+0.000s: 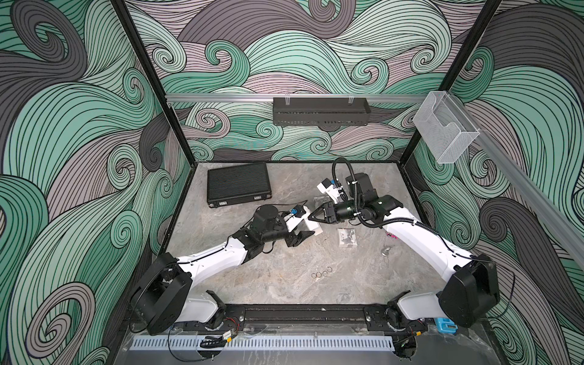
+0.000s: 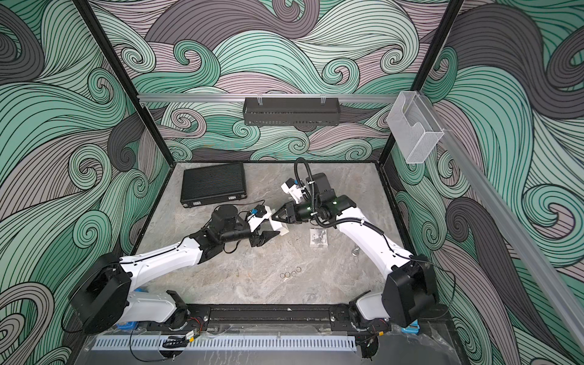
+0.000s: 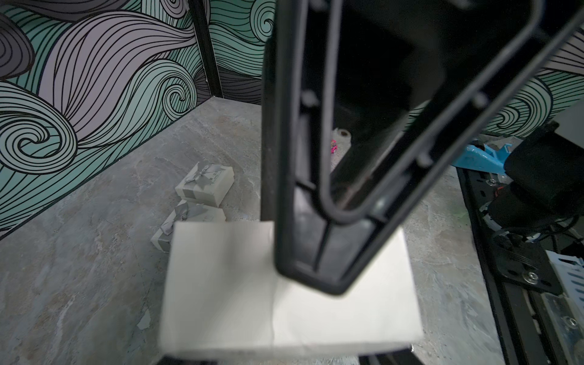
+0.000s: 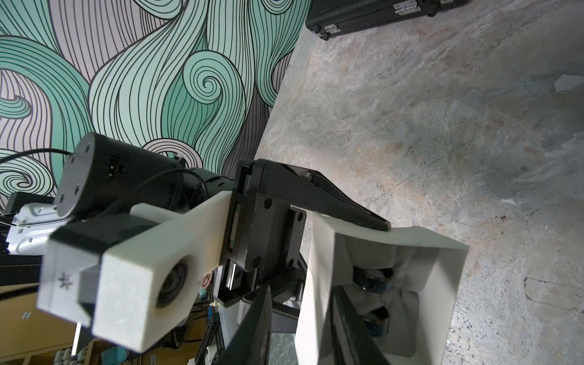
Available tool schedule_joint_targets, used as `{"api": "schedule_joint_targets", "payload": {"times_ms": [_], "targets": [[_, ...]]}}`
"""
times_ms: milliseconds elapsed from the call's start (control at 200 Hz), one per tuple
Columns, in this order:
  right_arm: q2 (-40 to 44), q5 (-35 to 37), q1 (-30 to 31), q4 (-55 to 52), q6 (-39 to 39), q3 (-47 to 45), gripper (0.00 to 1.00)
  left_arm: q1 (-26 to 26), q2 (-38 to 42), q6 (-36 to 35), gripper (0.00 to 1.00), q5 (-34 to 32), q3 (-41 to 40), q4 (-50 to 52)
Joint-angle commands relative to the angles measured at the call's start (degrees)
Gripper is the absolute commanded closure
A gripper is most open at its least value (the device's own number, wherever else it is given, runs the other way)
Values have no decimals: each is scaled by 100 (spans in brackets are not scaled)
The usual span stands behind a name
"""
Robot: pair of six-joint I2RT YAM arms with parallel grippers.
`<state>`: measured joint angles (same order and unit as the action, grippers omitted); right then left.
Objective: Take the rings out of the lift-off lid box
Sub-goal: Place the jewelry box at the center of the board.
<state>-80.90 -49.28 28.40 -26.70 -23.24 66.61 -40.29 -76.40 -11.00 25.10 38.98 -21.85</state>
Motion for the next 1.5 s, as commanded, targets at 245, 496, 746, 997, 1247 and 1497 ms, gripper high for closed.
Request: {"api": "schedule_joint_targets", "payload": {"times_ms": [245,496,746,997,1247,1497], "targets": [[-72,-55,34,200,-119,-46,81,-58,133,-51,36,46,233,-20],[-154,94,56,104,-97,-42,96,-75,132,-138,36,56,284,49],[0,437,46,-68,-119,25,100,-82,266,-259,17,-185,182,234],[-66,4340,662,-1493,-566,306,100,-75,1262,-329,7,-1305,-496,982],[-1020,6301,1608,-949,-1612,36,100,-75,1961,74,6,-1473,-1125,1209],[-2095,6866,1952,-766,-1835,505,100,-76,1971,239,6,-1398,-1191,1297]]}}
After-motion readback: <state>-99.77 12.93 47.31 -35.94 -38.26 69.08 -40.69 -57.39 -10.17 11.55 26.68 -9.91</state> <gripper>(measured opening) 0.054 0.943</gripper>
